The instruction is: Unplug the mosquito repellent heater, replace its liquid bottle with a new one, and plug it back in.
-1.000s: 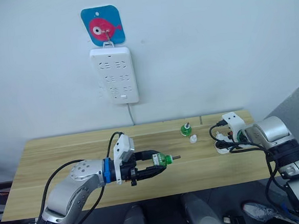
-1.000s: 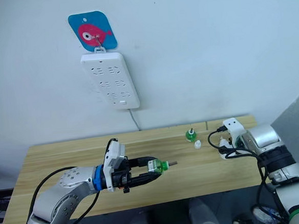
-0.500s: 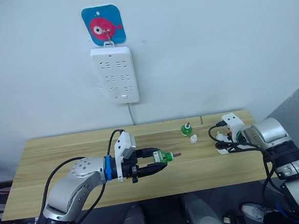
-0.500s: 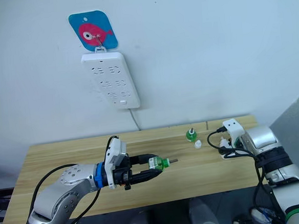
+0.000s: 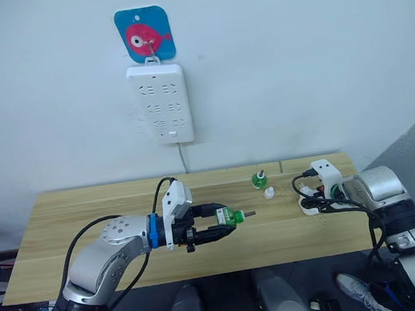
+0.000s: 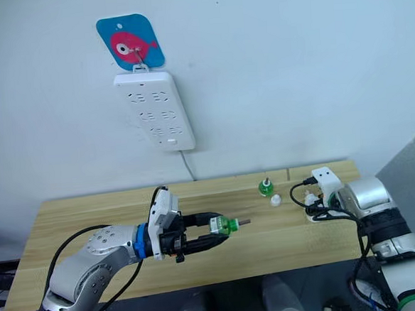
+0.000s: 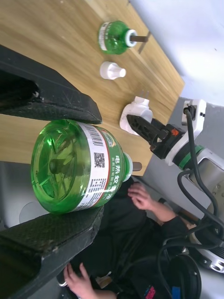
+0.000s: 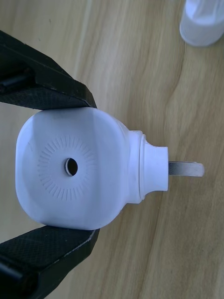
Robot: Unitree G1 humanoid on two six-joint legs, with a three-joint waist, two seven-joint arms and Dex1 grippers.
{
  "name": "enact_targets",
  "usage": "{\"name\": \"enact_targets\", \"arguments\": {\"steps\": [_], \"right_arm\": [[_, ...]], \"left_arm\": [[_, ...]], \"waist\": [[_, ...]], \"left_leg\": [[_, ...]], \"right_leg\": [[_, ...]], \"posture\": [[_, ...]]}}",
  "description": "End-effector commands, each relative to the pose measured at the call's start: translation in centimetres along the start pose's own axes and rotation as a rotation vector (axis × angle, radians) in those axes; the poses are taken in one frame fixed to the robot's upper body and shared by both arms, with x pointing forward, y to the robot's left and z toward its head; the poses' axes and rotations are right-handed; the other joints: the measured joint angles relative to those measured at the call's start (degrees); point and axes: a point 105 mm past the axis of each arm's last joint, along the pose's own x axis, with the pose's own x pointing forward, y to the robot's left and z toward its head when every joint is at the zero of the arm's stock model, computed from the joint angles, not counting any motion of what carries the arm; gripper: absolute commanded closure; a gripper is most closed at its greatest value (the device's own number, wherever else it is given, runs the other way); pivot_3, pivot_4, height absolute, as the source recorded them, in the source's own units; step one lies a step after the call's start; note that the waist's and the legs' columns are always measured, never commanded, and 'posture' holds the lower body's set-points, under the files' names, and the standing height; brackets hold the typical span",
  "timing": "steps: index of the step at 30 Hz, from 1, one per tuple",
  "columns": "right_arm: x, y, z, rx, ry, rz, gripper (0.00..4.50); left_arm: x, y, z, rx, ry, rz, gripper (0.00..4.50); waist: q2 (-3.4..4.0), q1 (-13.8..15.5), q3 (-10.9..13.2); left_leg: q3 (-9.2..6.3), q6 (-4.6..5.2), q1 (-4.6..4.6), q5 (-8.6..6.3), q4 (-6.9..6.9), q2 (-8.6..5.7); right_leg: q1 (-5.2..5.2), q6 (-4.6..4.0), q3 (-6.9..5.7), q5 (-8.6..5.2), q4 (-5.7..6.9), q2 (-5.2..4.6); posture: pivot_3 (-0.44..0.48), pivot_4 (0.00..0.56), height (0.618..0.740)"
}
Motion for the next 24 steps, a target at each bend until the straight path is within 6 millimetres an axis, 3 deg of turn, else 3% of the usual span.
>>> {"name": "enact_targets", "arguments": {"steps": [1,4,10,15,20,24], "right_arm": [[-3.0,-1.2,1.3,0.039,-0.149,0.034,1.55],[-4.6,-0.6,1.3,0.039,-0.253,0.122,1.55],[-10.3,4.9,1.7,-0.088,-0.574,0.490,1.55],[-13.8,8.1,2.4,-0.101,-0.689,0.690,1.55],[-15.6,11.0,3.5,-0.137,-0.768,0.813,1.55],[-16.1,13.0,3.2,-0.167,-0.755,0.894,1.55]], "left_arm": [[0.2,0.3,0.8,0.021,-0.006,-0.032,2.14],[0.1,0.9,1.3,0.019,-0.014,-0.044,2.14],[-0.5,1.8,2.7,0.025,-0.010,-0.105,2.14],[-0.7,1.9,4.7,0.058,-0.025,-0.176,2.14],[-1.1,2.6,5.9,0.053,-0.042,-0.181,2.14],[-1.2,2.9,7.3,0.028,-0.084,-0.183,2.14]], "waist": [[0.02,0.05,-0.02],[0.01,-0.06,-0.08],[0.09,-2.04,-0.19],[0.10,-4.56,-0.43],[0.09,-6.68,-0.76],[0.11,-7.42,-0.83]], "left_leg": [[0.00,0.00,0.00,0.00,0.01,0.00],[-0.01,0.00,-0.02,0.00,0.03,-0.01],[-0.04,-0.01,-0.04,0.00,0.01,0.01],[0.05,-0.02,-0.03,0.01,0.17,0.00],[0.06,-0.01,0.00,0.02,0.22,0.01],[0.04,0.00,-0.04,0.03,0.23,0.00]], "right_leg": [[0.00,0.01,-0.01,0.00,0.00,0.00],[0.00,0.08,-0.03,-0.03,-0.01,0.00],[0.00,0.16,-0.10,-0.08,0.00,0.00],[0.05,0.34,0.01,0.02,0.01,0.00],[0.06,0.36,0.03,0.03,0.05,0.01],[0.04,0.35,0.02,0.03,0.10,0.02]], "posture": [[-0.204,0.166,0.740],[-0.235,0.150,0.740],[-0.296,0.134,0.740],[-0.332,0.130,0.740],[-0.338,0.122,0.740],[-0.325,0.116,0.740]]}}
